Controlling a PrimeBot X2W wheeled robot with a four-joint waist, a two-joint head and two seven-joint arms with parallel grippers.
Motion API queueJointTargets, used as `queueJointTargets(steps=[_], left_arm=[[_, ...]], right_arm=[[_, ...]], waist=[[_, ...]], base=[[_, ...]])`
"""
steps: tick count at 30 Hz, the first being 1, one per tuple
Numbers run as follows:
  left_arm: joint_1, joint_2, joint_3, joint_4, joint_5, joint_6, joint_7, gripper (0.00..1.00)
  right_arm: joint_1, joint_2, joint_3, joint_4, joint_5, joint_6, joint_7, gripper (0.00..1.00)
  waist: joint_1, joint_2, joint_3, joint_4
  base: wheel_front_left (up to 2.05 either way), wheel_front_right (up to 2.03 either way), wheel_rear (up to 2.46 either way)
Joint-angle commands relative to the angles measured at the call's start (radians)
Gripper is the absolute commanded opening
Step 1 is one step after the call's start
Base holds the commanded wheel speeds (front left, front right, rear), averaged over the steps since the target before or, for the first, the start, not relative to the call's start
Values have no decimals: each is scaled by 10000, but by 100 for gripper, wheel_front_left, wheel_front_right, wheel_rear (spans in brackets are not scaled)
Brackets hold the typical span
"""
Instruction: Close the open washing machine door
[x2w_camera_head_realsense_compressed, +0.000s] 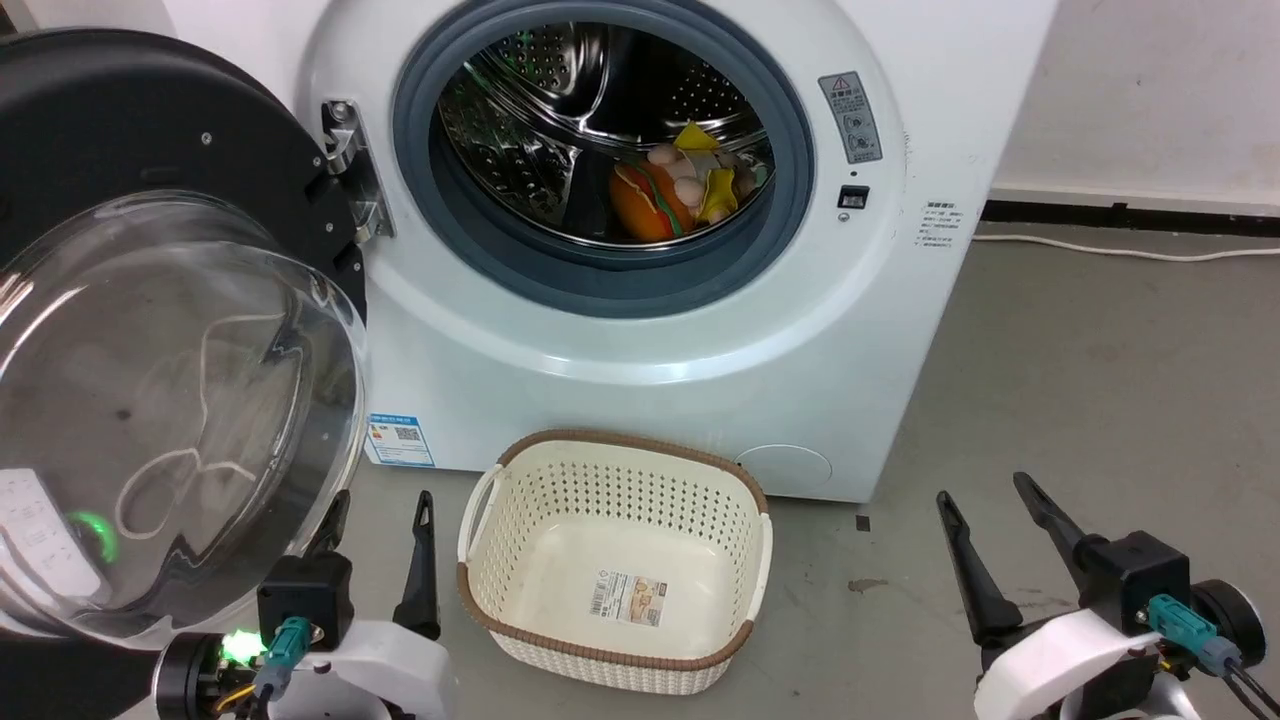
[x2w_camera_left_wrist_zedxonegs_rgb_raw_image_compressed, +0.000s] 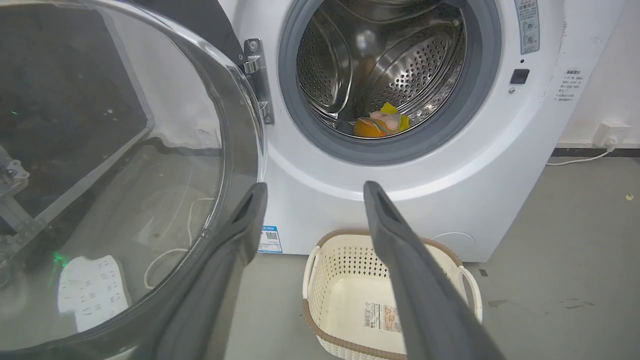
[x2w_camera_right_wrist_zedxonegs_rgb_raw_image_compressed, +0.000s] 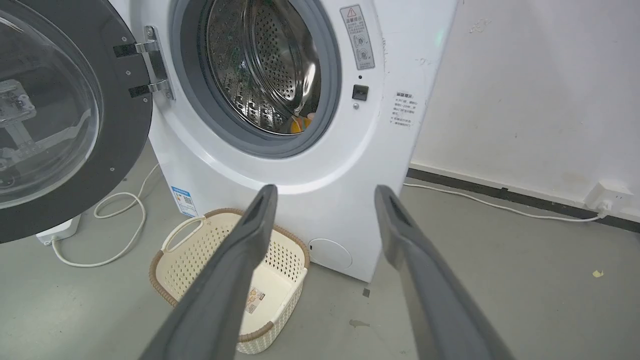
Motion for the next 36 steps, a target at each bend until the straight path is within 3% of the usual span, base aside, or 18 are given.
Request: queueJointTargets(steps=[1,14,36], left_arm=[[3,0,-17,12,-36,1,-77,100],[11,0,-68,23,-71,-8,-348,100],[65,10,47,-111,-110,16,-807,100]], right_arm=[[-6,2,12,35,82,1,-74,100],[2,5,182,132,274,1,-345,100],[-330,10,895,554,505,3,-804,100]], waist=[[0,-1,-3,8],[0,-1,-91,371],[0,-1,-45,1709]], base=[[0,0,0],[0,0,0],[0,0,0]])
